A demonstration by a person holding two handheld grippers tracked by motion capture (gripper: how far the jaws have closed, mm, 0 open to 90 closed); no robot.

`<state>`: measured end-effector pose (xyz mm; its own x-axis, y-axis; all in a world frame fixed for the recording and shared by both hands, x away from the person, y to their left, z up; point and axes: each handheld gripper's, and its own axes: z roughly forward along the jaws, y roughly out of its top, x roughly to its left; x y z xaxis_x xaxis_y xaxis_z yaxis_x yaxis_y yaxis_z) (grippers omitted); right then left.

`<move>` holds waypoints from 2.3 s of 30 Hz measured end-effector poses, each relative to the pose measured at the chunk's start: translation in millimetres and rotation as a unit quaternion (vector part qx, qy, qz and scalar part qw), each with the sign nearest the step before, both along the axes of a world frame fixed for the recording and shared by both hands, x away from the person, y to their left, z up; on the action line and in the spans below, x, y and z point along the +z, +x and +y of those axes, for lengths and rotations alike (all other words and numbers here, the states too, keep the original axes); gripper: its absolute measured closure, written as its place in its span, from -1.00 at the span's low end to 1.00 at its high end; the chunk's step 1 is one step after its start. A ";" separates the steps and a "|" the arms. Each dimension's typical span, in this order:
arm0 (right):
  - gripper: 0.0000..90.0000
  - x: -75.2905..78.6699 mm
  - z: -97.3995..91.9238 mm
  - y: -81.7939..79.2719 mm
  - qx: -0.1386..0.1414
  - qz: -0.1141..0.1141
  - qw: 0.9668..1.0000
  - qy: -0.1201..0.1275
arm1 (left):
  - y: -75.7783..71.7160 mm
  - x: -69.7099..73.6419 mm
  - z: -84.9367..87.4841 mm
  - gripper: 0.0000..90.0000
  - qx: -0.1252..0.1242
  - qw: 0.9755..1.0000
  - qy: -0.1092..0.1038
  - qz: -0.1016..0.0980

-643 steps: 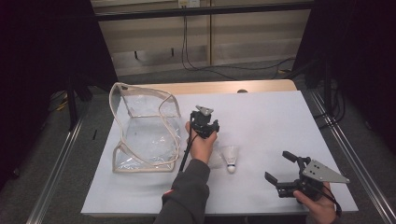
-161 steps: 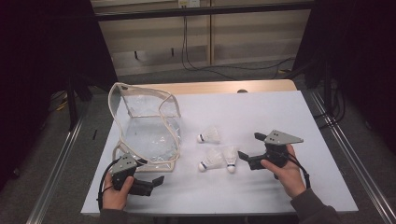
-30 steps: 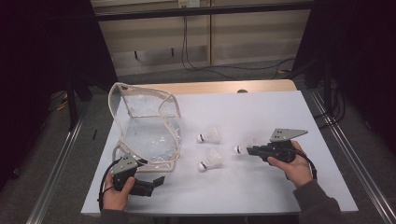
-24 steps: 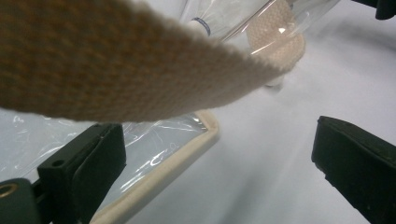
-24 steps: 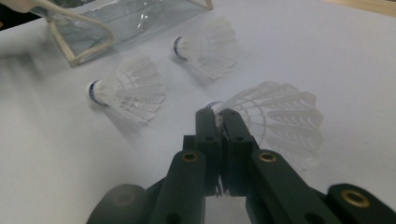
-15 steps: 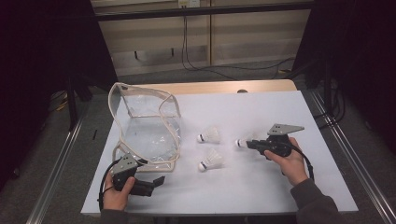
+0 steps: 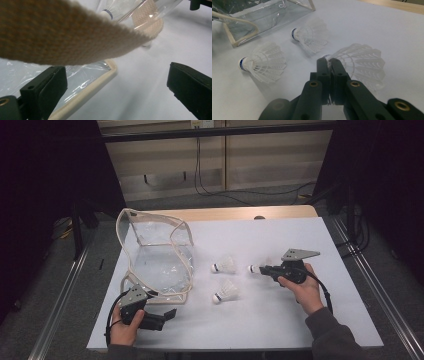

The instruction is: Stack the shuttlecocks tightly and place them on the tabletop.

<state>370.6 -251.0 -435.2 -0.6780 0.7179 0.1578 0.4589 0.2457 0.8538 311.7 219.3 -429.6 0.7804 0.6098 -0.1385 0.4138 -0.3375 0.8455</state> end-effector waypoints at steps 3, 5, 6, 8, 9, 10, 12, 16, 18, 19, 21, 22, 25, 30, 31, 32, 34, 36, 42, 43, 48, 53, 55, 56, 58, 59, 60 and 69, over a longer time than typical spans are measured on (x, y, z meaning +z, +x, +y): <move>0.94 -1.2 0.3 1.4 -0.002 0.001 1.000 -0.002 | -0.4 -0.4 -0.4 -0.93 0.002 1.000 -0.002 0.001; 0.94 -1.9 0.3 2.6 -0.003 0.003 1.000 0.000 | -0.3 -0.3 -0.3 -0.93 0.001 1.000 -0.001 0.000; 0.94 -2.2 0.2 3.3 -0.003 0.002 1.000 0.000 | -0.3 -0.2 -0.4 -0.93 0.002 1.000 -0.001 0.000; 0.94 -2.8 0.3 4.3 -0.003 0.003 1.000 0.001 | -0.1 -0.2 -0.3 -0.93 0.001 1.000 -0.001 0.000; 0.94 -3.4 0.7 5.1 -0.004 0.007 1.000 0.000 | -0.4 -0.4 -0.5 -0.93 0.002 1.000 -0.002 0.001; 0.93 -4.0 1.2 5.6 -0.005 0.006 1.000 -0.003 | -0.4 -0.4 -0.4 -0.93 0.002 1.000 -0.002 0.000; 0.93 -5.0 2.5 6.9 -0.007 0.006 1.000 -0.012 | -0.5 -0.4 -0.6 -0.93 0.002 1.000 -0.002 0.001; 0.91 -5.6 5.1 9.6 -0.005 0.010 1.000 -0.016 | -0.4 -0.6 -0.7 -0.93 0.002 1.000 -0.002 0.000; 0.91 -6.5 6.7 10.5 -0.002 0.013 1.000 -0.021 | -0.4 -0.5 -0.7 -0.93 0.002 1.000 -0.002 0.001; 0.90 -6.5 6.7 10.4 -0.003 0.014 1.000 -0.019 | -0.5 -0.5 -0.6 -0.93 0.002 1.000 -0.002 0.001; 0.89 -6.6 5.8 10.2 -0.005 0.018 1.000 -0.019 | -0.4 -0.6 -0.8 -0.93 0.001 1.000 -0.002 0.001; 0.87 -6.8 5.4 10.0 -0.005 0.020 1.000 -0.021 | -0.5 -0.5 -0.8 -0.93 0.001 1.000 -0.001 0.001; 0.85 -7.3 3.9 9.6 -0.003 0.024 0.999 -0.029 | -0.6 -0.3 -0.7 -0.93 -0.001 1.000 0.001 0.001; 0.80 -8.3 3.3 8.8 0.000 0.036 0.998 -0.052 | -0.6 -0.2 -0.5 -0.93 -0.001 1.000 0.002 0.000; 0.78 -8.6 3.3 8.5 -0.001 0.037 0.998 -0.057 | -0.7 -0.2 -0.5 -0.93 0.000 1.000 0.002 0.000; 0.78 -9.1 3.0 8.7 -0.002 0.037 0.998 -0.060 | -0.7 -0.2 -0.5 -0.93 -0.001 1.000 0.002 0.000; 0.79 -10.6 2.4 8.8 -0.002 0.045 0.997 -0.058 | -0.9 -0.4 -0.6 -0.93 -0.001 1.000 0.002 0.001; 0.83 -11.6 2.9 9.1 0.002 0.045 0.997 -0.060 | -0.8 -0.3 -0.6 -0.93 -0.001 1.000 0.002 0.001; 0.99 -9.8 4.4 10.0 0.006 0.032 0.998 -0.046 | -0.8 -0.3 -0.6 -0.93 -0.001 1.000 0.002 0.000; 0.99 -9.5 4.3 10.3 0.009 0.030 0.999 -0.040 | -0.9 -0.2 -0.5 -0.93 -0.001 1.000 0.004 0.001; 1.00 -7.6 4.8 12.1 0.012 0.025 0.999 -0.025 | -0.9 -0.1 -0.9 -0.93 -0.001 1.000 0.004 0.000; 1.00 -6.3 7.0 16.0 0.014 0.024 0.999 -0.023 | -1.3 0.1 -0.9 -0.93 -0.002 1.000 0.003 0.000; 1.00 -5.7 8.6 17.5 0.015 0.023 0.999 -0.021 | -1.3 0.1 -1.0 -0.93 -0.002 1.000 0.003 0.001; 1.00 -5.5 9.3 18.4 0.016 0.022 0.999 -0.021 | -1.2 0.1 -0.9 -0.93 -0.002 1.000 0.003 0.000; 1.00 -5.3 11.2 19.8 0.016 0.021 0.999 -0.022 | -1.3 0.1 -0.8 -0.93 -0.003 1.000 0.003 0.001; 1.00 -5.2 12.0 20.4 0.017 0.022 0.999 -0.021 | -1.4 0.2 -0.7 -0.93 -0.003 1.000 0.002 0.001; 1.00 -5.1 13.0 20.9 0.017 0.022 0.999 -0.019 | -1.5 0.2 -0.8 -0.93 -0.003 1.000 0.002 0.001; 1.00 -3.8 18.4 25.1 0.020 0.017 0.999 -0.021 | -1.5 0.1 -1.0 -0.93 -0.003 1.000 0.001 0.001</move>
